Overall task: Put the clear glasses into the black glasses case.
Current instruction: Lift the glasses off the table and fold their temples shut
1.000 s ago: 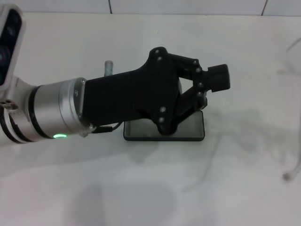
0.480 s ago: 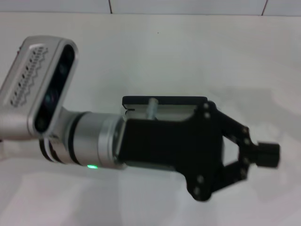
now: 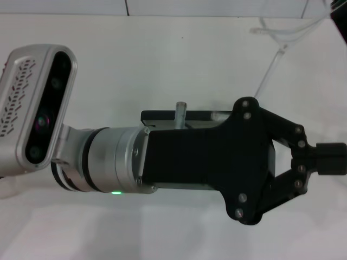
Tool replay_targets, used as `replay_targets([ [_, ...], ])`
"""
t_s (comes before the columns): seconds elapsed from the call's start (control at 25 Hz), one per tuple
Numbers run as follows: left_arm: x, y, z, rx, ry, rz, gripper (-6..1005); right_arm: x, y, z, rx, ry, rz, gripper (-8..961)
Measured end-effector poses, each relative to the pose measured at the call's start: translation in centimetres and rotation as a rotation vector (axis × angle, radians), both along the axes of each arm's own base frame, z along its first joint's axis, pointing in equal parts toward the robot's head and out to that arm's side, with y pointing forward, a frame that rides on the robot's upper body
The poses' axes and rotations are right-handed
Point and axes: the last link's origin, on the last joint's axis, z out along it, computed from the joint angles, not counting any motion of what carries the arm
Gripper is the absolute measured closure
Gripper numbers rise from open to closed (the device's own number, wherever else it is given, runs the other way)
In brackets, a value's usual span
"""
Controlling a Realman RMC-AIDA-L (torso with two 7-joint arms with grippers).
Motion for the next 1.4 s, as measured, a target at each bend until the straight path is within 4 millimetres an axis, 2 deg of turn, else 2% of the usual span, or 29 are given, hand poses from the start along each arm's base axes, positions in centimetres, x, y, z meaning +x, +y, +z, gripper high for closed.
replay_targets([
  [0.36, -0.2, 0.5, 0.3, 0.011, -0.051, 0.061, 955, 0.1, 0.2, -1.4, -0.03, -0.054, -0.026, 829],
  [0.6, -0.1, -0.1, -0.4, -0.036, -0.017, 0.024, 955, 0.4, 0.5, -0.3, 0.051, 0.001, -0.061, 829],
  [0.88, -0.8, 0.3, -1.1, -0.043, 0.003, 0.071, 955, -0.3, -0.4, 0.5, 0.031, 0.067, 0.025, 828],
  [1.04, -1.2, 0.6, -0.7, -0.014, -0.032, 0.118, 955, -0.2, -0.8, 0.1, -0.004, 0.057, 0.035, 828],
  [1.4, -1.5, 0.5, -0.5, -0.002, -0.057, 0.136, 955, -0.2, -0.9, -2.5, -0.067, -0.07, 0.028, 828],
])
